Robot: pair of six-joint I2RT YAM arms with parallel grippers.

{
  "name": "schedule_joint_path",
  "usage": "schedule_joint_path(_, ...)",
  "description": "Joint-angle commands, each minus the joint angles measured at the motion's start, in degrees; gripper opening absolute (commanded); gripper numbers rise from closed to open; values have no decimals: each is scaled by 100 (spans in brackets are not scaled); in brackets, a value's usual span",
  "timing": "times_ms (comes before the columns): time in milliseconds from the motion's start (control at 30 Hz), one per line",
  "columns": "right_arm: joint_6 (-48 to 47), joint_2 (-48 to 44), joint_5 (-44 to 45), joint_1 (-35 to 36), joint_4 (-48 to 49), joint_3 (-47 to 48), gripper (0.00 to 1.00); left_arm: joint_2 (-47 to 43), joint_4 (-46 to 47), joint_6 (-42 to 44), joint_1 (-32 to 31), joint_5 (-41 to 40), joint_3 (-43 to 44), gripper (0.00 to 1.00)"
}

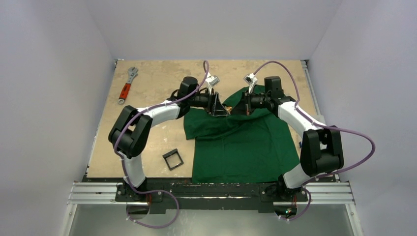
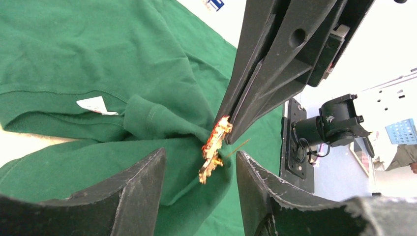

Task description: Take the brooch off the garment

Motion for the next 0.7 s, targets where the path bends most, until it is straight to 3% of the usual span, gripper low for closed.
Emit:
schedule_joint_path(0, -155, -316, 391, 26, 358, -80, 0, -455, 188, 225, 160, 60, -93, 55)
schedule_joint_path(333, -905, -382, 1299, 376, 994, -334, 0, -909, -379, 1292, 226, -267, -470, 60)
schedule_joint_path(667, -1699, -429, 2827, 782, 1970, -788, 0, -1098, -645, 1480, 252, -484, -585, 61)
